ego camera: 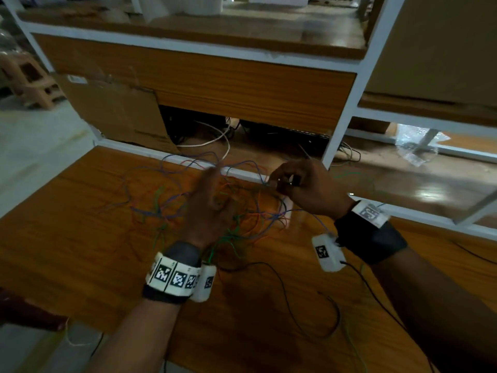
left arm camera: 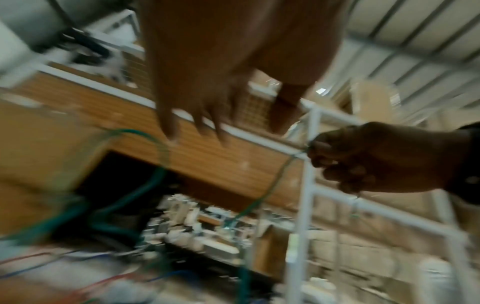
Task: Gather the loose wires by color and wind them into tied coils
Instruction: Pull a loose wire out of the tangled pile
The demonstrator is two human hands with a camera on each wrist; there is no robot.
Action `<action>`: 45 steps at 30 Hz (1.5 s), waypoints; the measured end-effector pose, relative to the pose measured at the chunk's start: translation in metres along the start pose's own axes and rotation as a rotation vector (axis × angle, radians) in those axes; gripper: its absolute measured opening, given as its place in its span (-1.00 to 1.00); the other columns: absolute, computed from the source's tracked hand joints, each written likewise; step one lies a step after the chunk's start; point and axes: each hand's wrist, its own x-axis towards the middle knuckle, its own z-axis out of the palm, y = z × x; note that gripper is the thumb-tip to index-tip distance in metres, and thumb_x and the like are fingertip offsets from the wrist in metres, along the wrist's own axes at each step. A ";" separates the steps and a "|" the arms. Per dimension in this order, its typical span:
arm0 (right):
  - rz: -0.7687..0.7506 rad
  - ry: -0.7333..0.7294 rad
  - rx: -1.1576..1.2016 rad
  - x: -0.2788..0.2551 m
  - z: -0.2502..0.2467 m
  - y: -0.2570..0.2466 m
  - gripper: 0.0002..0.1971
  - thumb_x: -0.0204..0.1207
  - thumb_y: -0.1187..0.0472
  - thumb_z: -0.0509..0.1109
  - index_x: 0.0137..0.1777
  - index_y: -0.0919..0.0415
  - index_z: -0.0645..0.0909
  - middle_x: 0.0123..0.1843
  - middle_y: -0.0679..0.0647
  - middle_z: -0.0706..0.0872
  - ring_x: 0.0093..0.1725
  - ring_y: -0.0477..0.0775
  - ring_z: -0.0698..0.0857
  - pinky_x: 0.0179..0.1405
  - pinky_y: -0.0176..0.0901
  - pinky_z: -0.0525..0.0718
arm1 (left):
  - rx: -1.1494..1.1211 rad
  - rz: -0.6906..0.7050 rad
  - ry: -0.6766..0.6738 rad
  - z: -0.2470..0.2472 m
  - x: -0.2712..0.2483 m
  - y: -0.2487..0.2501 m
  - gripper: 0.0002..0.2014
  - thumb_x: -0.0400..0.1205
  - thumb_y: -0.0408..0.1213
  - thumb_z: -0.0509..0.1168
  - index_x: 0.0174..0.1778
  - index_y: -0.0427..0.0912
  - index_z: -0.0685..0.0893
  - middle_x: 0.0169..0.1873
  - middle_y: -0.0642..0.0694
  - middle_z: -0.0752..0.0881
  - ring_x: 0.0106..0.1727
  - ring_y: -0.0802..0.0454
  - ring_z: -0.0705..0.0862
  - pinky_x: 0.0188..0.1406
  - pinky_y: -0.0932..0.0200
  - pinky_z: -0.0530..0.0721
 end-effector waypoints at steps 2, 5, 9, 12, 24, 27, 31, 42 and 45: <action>-0.021 0.077 0.055 -0.008 -0.010 -0.003 -0.91 0.55 0.30 0.59 -0.03 0.09 0.85 -0.06 0.00 0.84 -0.08 0.01 0.79 -0.12 0.01 0.73 | -0.167 -0.053 -0.221 0.013 0.006 0.025 -0.39 0.59 0.20 0.33 0.58 0.16 0.44 0.43 0.04 0.61 0.36 0.10 0.60 0.29 -0.05 0.60; 0.037 0.266 0.086 -0.025 -0.040 0.000 -0.97 0.56 0.26 0.59 -0.05 0.17 0.85 -0.09 -0.02 0.83 -0.15 -0.08 0.77 -0.19 0.01 0.69 | -0.437 -0.141 -0.289 0.021 0.001 0.024 -0.89 0.71 -0.26 0.35 0.09 -0.06 0.77 -0.29 0.05 0.79 -0.25 0.13 0.74 -0.18 0.07 0.67; 0.163 0.468 0.015 -0.064 -0.082 0.028 -0.98 0.59 0.15 0.59 -0.03 0.04 0.85 -0.06 -0.02 0.84 -0.17 -0.14 0.75 -0.13 -0.15 0.66 | -0.398 -0.153 -0.390 0.011 -0.015 0.003 -0.96 0.63 -0.29 0.47 -0.04 -0.11 0.82 -0.25 0.12 0.84 -0.18 0.25 0.77 -0.22 0.30 0.67; 0.285 0.697 0.099 -0.089 -0.116 0.042 -0.88 0.61 0.04 0.56 0.04 0.04 0.84 -0.04 0.12 0.84 -0.18 -0.17 0.75 -0.09 -0.08 0.66 | -0.239 -0.208 -0.391 -0.003 -0.015 -0.023 -0.64 0.51 0.14 0.46 -0.04 -0.08 0.84 -0.16 0.02 0.83 -0.08 0.13 0.78 -0.07 0.00 0.74; 0.279 -0.093 -0.321 -0.105 -0.057 0.015 -0.13 0.48 -0.20 0.60 0.73 0.03 0.36 0.72 0.12 0.41 0.64 0.18 0.44 0.56 0.04 0.45 | 0.494 0.231 -0.393 -0.032 0.008 0.043 -0.74 0.74 0.04 0.27 0.10 0.02 0.82 -0.01 0.00 0.80 0.22 -0.06 0.61 0.09 0.02 0.18; 0.041 -0.165 -0.228 -0.070 -0.029 -0.020 -0.37 0.60 -0.13 0.53 0.63 0.02 0.51 0.61 0.10 0.58 0.53 0.12 0.57 0.53 0.05 0.57 | 0.115 0.285 -0.456 -0.030 0.010 0.066 -0.82 0.68 -0.06 0.38 0.01 -0.04 0.83 -0.20 -0.03 0.80 -0.09 -0.07 0.76 -0.10 -0.02 0.61; -0.078 -0.239 -0.178 -0.052 -0.008 -0.035 -0.73 0.56 0.28 0.39 0.19 0.11 0.81 -0.03 0.05 0.87 -0.10 0.10 0.83 -0.12 0.14 0.81 | -0.030 0.199 -0.350 -0.035 0.012 0.076 -0.91 0.65 -0.20 0.45 -0.01 -0.09 0.83 -0.17 0.04 0.82 -0.15 0.26 0.73 -0.27 0.44 0.58; 0.030 -0.089 0.085 -0.056 -0.020 -0.040 -0.80 0.58 0.37 0.53 0.10 0.08 0.79 -0.10 -0.03 0.85 -0.15 -0.07 0.84 -0.14 0.22 0.84 | -0.335 0.156 -0.324 -0.035 0.003 0.081 -0.92 0.54 -0.24 0.53 -0.12 -0.17 0.84 -0.28 -0.23 0.81 -0.24 -0.14 0.75 -0.33 0.03 0.64; 0.092 0.102 0.069 -0.064 -0.052 -0.024 -0.78 0.58 0.47 0.50 0.02 0.12 0.83 -0.15 0.01 0.87 -0.23 -0.07 0.84 -0.13 0.18 0.83 | -0.361 0.076 -0.397 -0.037 0.001 0.063 -0.86 0.56 -0.25 0.52 0.02 -0.14 0.84 -0.11 -0.15 0.85 -0.08 0.00 0.82 -0.19 0.15 0.75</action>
